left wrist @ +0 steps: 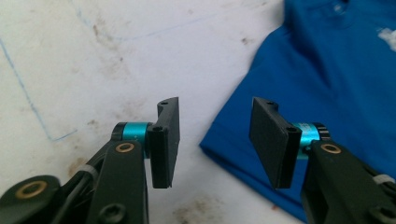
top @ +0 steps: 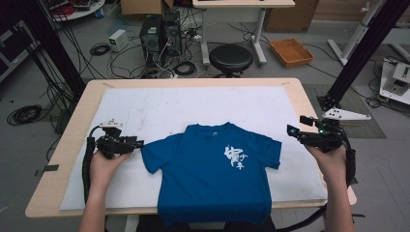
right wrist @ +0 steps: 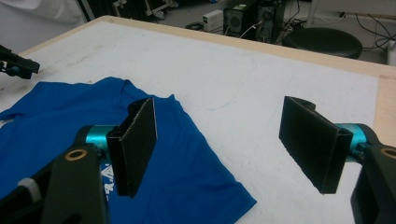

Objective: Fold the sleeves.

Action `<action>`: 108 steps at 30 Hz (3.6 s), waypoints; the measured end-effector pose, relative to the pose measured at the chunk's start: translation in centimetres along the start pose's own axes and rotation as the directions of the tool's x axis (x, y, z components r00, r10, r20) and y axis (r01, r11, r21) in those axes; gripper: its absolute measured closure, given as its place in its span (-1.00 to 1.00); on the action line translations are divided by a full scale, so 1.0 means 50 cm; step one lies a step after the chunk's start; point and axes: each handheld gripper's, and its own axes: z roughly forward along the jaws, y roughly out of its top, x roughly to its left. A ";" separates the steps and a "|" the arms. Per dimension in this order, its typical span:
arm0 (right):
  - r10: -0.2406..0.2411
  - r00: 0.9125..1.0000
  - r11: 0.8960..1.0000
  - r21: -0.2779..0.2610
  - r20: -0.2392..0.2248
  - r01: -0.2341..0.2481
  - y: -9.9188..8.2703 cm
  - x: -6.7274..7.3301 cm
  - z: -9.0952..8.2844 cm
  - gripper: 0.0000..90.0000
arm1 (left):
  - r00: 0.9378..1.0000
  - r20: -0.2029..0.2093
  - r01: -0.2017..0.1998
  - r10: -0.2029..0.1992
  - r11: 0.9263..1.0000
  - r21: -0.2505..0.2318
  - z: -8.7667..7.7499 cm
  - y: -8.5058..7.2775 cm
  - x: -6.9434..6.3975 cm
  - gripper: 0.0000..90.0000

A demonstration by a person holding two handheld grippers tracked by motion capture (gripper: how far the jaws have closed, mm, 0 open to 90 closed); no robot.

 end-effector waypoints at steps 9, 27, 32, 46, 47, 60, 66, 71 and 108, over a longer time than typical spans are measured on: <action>-0.005 1.000 1.000 0.008 -0.004 0.005 0.000 0.002 0.006 -0.39 | 0.999 -0.037 -0.037 0.039 0.998 0.050 0.020 -0.005 -0.005 0.42; -0.004 1.000 1.000 0.005 -0.001 0.004 0.000 0.002 0.004 -0.39 | 0.999 -0.004 -0.052 0.052 0.999 0.017 -0.001 0.004 -0.030 0.97; -0.004 1.000 1.000 0.001 -0.006 0.004 0.002 0.003 0.003 -0.39 | 0.998 0.062 -0.017 0.019 0.999 -0.034 -0.032 0.031 -0.060 0.97; -0.002 1.000 1.000 -0.012 -0.002 0.002 0.004 0.000 -0.011 -0.39 | 0.958 0.285 0.015 0.014 0.995 -0.098 -0.030 0.128 -0.207 0.97; -0.003 1.000 1.000 -0.012 -0.001 0.003 0.003 -0.001 -0.012 -0.39 | 0.957 0.289 0.012 0.016 0.996 -0.093 -0.020 0.131 -0.217 0.97; -0.002 1.000 1.000 -0.007 0.003 0.002 0.000 -0.002 -0.010 -0.39 | 0.937 0.347 -0.026 0.036 0.999 -0.035 0.115 0.134 -0.299 0.97; -0.001 1.000 1.000 -0.005 0.004 0.001 -0.001 -0.004 -0.009 -0.39 | 0.930 0.363 -0.059 0.059 0.998 -0.012 0.156 0.124 -0.315 0.95; 0.008 1.000 1.000 -0.002 0.007 -0.008 -0.004 -0.007 -0.008 -0.39 | 0.939 0.340 -0.047 0.059 0.998 -0.043 0.159 0.119 -0.306 0.49; 0.109 0.985 0.923 0.354 0.133 -0.150 -0.134 -0.078 0.172 0.57 | 0.982 0.111 -0.113 0.153 0.945 -0.307 -0.037 0.049 -0.154 0.05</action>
